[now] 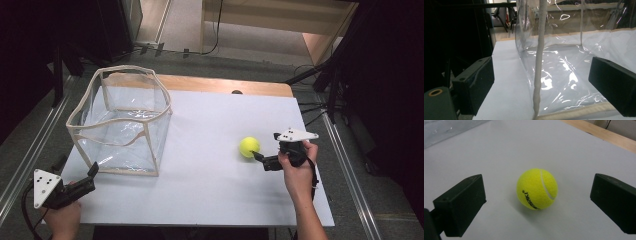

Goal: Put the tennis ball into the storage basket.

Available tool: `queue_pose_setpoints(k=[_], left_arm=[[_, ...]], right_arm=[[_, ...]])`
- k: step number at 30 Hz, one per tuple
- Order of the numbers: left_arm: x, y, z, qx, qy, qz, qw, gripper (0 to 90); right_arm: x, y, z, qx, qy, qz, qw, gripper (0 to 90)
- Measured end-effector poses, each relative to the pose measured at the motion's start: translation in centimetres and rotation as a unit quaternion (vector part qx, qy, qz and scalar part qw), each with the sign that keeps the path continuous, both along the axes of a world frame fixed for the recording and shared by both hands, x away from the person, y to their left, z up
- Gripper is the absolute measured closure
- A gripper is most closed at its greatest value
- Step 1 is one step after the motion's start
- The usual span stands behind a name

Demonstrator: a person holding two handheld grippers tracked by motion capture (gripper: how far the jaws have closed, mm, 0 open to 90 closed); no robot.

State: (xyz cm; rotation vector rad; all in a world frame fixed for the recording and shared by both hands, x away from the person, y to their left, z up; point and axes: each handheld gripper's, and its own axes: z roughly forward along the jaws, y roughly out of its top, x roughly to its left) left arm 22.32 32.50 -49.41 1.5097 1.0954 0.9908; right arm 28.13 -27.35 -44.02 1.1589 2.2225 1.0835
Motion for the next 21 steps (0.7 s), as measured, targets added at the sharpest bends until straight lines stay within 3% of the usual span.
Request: queue_pose_setpoints(k=[8,21], left_arm=[[0.0,0.0,0.0,0.003,0.002,0.001,1.0,6.8],[0.0,0.0,0.0,0.003,0.003,-0.001,1.0,6.8]], right_arm=[[1.6,0.9,0.1,-0.033,0.023,0.001,0.9992,0.0],[3.6,1.9,-0.4,-0.062,0.061,0.008,0.9962,0.0]])
